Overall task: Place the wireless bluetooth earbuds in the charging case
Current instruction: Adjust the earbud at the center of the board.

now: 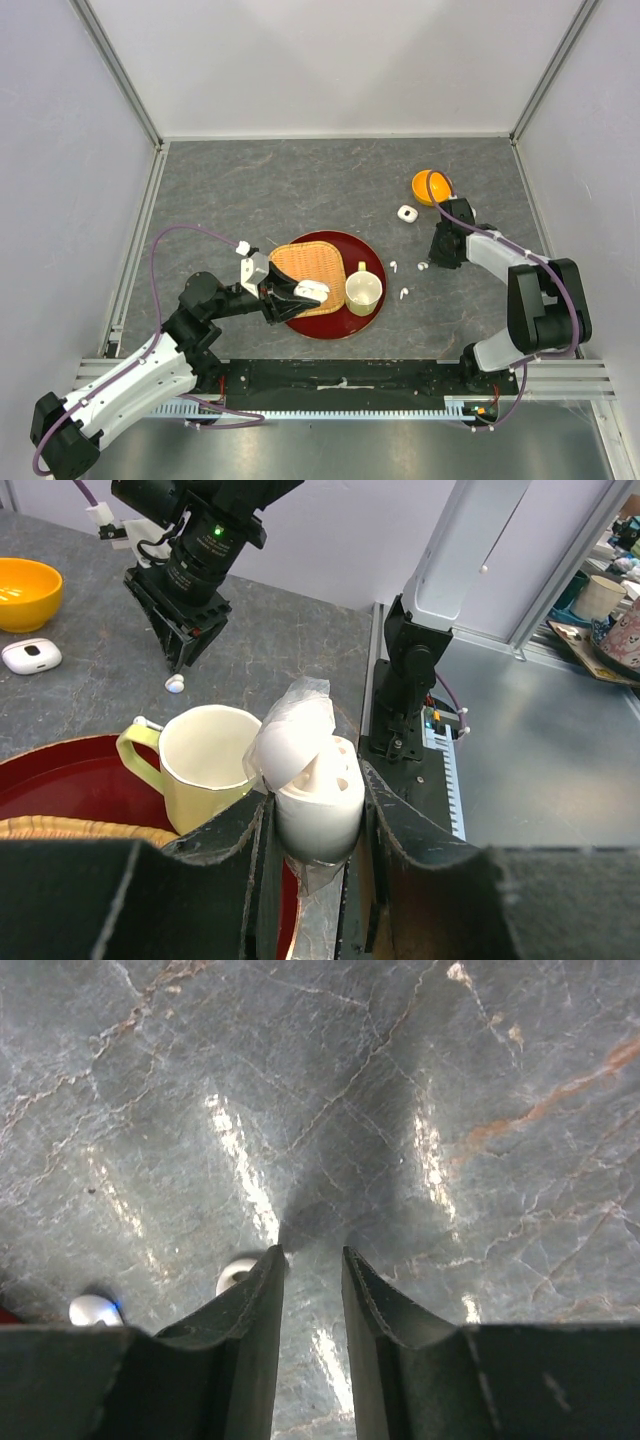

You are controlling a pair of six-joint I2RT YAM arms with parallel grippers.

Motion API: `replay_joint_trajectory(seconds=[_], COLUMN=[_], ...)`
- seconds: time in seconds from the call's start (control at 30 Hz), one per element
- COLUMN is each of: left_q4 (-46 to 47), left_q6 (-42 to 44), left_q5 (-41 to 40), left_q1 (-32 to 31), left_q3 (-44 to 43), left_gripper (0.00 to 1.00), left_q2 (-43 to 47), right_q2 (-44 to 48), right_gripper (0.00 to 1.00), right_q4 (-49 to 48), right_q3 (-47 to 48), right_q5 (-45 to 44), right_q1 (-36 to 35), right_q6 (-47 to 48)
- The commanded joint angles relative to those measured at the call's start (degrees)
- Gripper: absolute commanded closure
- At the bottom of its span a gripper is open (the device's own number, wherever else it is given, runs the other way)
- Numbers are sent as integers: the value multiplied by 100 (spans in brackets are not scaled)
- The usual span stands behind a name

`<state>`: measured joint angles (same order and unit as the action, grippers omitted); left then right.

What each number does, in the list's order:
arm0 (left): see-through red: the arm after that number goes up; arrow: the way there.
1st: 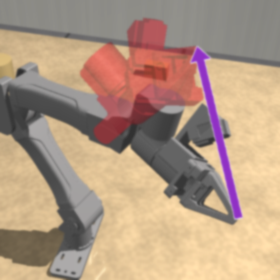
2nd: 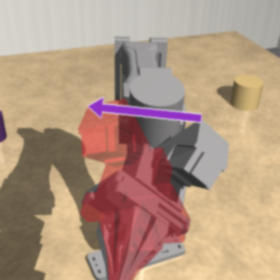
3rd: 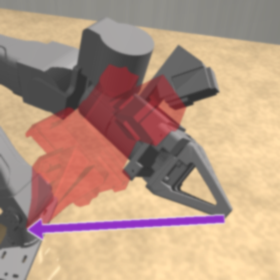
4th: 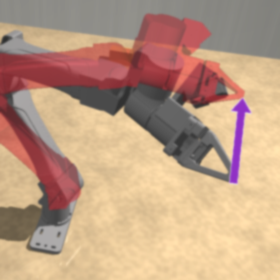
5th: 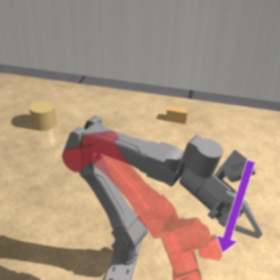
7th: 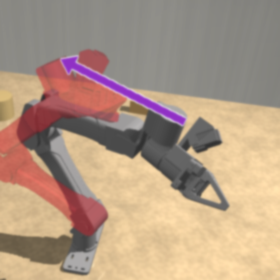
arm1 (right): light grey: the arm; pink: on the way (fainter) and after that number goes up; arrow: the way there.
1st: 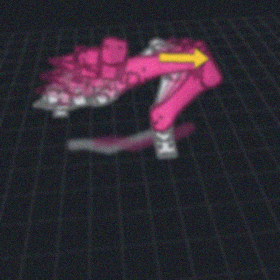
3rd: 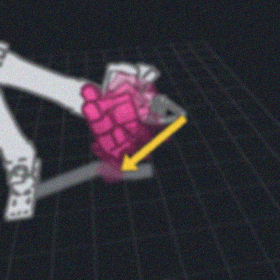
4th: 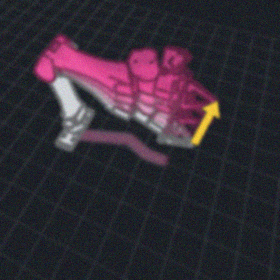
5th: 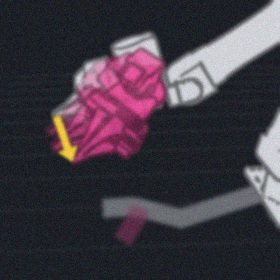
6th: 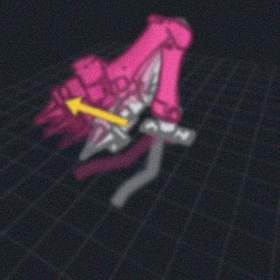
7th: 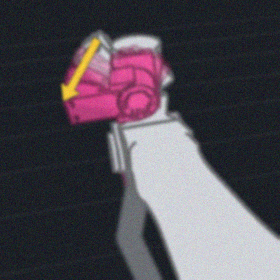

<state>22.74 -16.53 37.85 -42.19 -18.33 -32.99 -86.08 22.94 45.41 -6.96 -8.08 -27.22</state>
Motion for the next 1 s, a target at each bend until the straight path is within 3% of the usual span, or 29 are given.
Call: replay_joint_trajectory(seconds=[0.0, 0.97], left_q4=[64, 160], left_q6=[-34, -139], left_q5=[-76, -67], left_q1=[-17, -17], left_q3=[-162, -180], left_gripper=[98, 98], left_q2=[39, -252], right_q2=[-189, 768], right_gripper=[64, 65], right_q4=[-404, 149], right_q3=[21, -577], right_q5=[186, 669], right_q1=[78, -264], right_q6=[-38, -72])
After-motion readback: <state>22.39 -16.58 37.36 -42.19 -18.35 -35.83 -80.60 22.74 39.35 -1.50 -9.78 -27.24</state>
